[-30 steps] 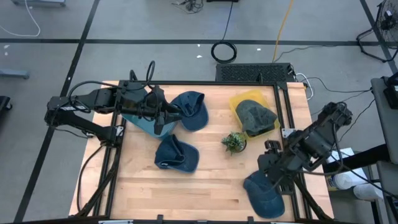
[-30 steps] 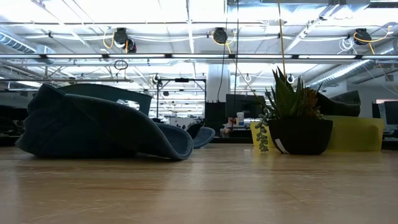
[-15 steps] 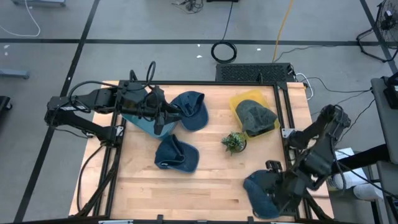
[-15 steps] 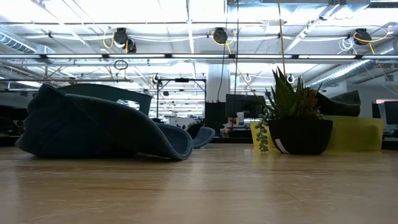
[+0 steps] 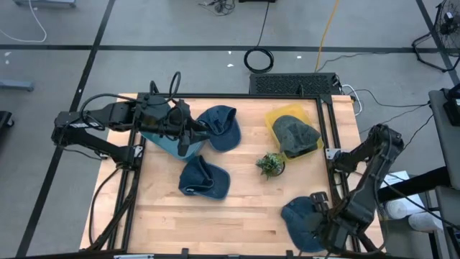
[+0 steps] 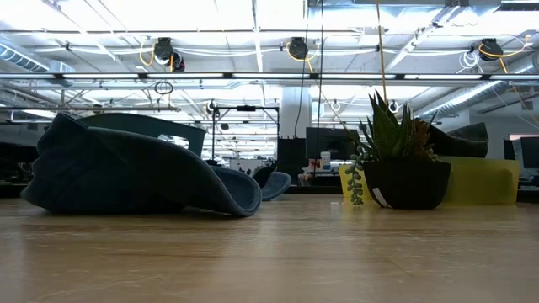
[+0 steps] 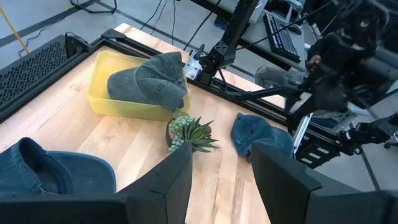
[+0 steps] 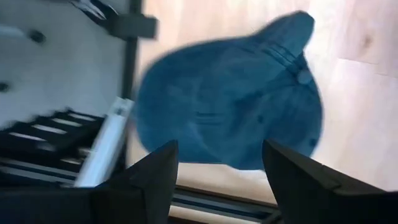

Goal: Pick & Place hat
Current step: Put the bottom blue cap into the blue bin

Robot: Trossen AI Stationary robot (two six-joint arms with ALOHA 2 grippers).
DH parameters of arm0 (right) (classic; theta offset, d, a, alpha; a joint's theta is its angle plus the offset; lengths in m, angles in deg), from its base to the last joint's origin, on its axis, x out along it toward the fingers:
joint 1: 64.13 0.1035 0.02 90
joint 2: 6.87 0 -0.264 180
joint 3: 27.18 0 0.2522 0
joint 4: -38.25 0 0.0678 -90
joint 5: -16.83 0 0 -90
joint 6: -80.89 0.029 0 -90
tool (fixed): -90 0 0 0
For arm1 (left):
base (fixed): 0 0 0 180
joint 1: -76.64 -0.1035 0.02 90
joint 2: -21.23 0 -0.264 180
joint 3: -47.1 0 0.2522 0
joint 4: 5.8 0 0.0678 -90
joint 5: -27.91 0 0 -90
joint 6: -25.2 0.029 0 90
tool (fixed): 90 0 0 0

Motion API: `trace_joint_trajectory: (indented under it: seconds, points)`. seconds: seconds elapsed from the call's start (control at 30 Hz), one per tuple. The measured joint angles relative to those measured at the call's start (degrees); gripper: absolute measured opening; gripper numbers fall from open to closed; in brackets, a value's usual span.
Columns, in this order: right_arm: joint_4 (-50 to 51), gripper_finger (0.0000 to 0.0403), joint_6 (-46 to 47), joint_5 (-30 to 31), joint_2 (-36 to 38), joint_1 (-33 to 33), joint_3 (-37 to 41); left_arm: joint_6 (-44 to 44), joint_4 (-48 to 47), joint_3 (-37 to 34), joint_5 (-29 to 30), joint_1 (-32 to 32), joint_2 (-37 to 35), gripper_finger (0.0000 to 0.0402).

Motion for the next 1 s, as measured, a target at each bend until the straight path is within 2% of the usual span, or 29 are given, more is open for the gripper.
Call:
trace_joint_trajectory:
  seconds: [0.23,0.37,0.77,1.0]
  points:
    - [-3.3,0.0219,-7.9,-0.1,0.0,0.2,6.4,-0.2,-0.2,0.0,-0.4,0.0,0.0,0.0170]
    - [-7.6,0.0219,-10.7,-2.9,0.1,0.2,10.0,-1.4,-0.3,0.0,-0.5,0.0,0.0,0.0170]
    - [-19.8,0.0219,-14.0,-3.3,0.3,0.5,22.5,-2.5,-0.2,0.0,-1.8,0.0,0.0,0.0170]
    - [-23.6,0.0219,-14.6,-7.5,0.3,2.3,25.0,-3.9,-0.2,0.0,-4.3,0.0,0.0,0.0170]
